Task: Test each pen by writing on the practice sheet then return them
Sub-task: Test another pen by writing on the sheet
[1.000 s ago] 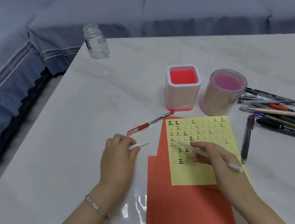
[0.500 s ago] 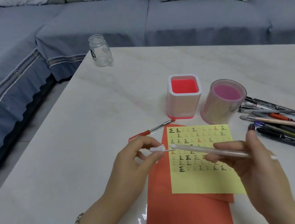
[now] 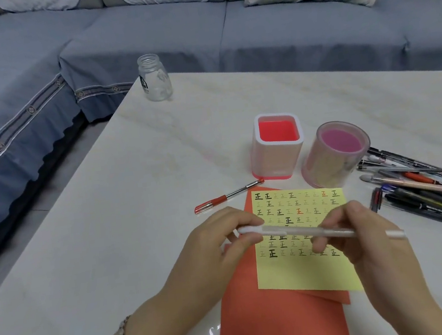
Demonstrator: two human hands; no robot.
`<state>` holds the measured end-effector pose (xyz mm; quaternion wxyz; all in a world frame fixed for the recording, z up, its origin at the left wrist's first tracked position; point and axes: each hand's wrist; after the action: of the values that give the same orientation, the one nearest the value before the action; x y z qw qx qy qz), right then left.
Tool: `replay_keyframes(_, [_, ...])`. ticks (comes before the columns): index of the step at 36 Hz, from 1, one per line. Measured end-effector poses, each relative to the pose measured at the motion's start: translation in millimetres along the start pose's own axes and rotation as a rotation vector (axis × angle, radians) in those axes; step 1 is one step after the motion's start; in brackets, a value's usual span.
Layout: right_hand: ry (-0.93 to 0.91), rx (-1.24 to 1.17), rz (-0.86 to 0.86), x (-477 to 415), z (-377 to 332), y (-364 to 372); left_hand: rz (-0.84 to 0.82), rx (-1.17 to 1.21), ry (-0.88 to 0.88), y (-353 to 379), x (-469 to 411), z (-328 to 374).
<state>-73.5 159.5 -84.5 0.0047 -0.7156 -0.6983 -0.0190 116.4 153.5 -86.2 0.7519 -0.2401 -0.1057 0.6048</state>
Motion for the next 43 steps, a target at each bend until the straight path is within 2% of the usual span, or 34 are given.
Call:
replay_keyframes(4, [0.016,-0.045,0.026,-5,-4,15,0.024,0.122,-0.007,-10,5,-3])
replay_keyframes(9, [-0.034,-0.008,-0.082,-15,-17,49,0.052,0.242,-0.180,-44,11,-1])
replay_keyframes(12, [-0.024,-0.154,-0.113,-18,-28,82,0.117,0.580,-0.297,-68,15,6])
replay_keyframes(15, [0.055,-0.304,-0.151,-15,-37,124,0.328,0.805,-0.304,-92,25,11])
replay_keyframes(17, [0.171,-0.426,-0.206,-12,-43,152,0.475,0.741,-0.244,-109,38,11])
replay_keyframes(20, [0.431,-0.609,-0.323,-7,-50,192,0.657,0.463,-0.132,-132,67,4])
replay_keyframes(23, [0.635,-0.612,-0.476,1,-48,232,0.809,0.352,-0.090,-150,101,-6])
replay_keyframes(26, [0.718,-0.446,-0.646,7,-42,269,1.004,0.393,-0.193,-166,132,-21])
replay_keyframes(28, [0.692,-0.246,-0.771,11,-38,291,1.163,0.381,-0.282,-178,155,-36])
replay_keyframes(31, [0.581,0.072,-0.895,14,-28,315,1.317,0.164,-0.372,-199,194,-56])
replay_keyframes(33, [0.486,0.240,-0.967,16,-21,326,1.263,-0.075,-0.521,-212,223,-73])
replay_keyframes(36, [0.399,0.379,-1.055,19,-11,337,1.036,-0.358,-0.863,-228,262,-114])
replay_keyframes(39, [0.336,0.452,-1.108,20,0,340,0.914,-0.434,-1.060,-237,285,-151])
replay_keyframes(43, [0.327,0.504,-1.114,18,15,332,0.771,-0.415,-1.199,-244,295,-177])
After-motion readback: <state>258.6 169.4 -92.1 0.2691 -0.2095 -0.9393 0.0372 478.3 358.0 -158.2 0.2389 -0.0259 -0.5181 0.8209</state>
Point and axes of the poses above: each hand's wrist, its own x-axis away from the middle knuckle, its own y-axis out of the palm, z = x × y, and after that the axes turned 3 degrees about -z, right-handed
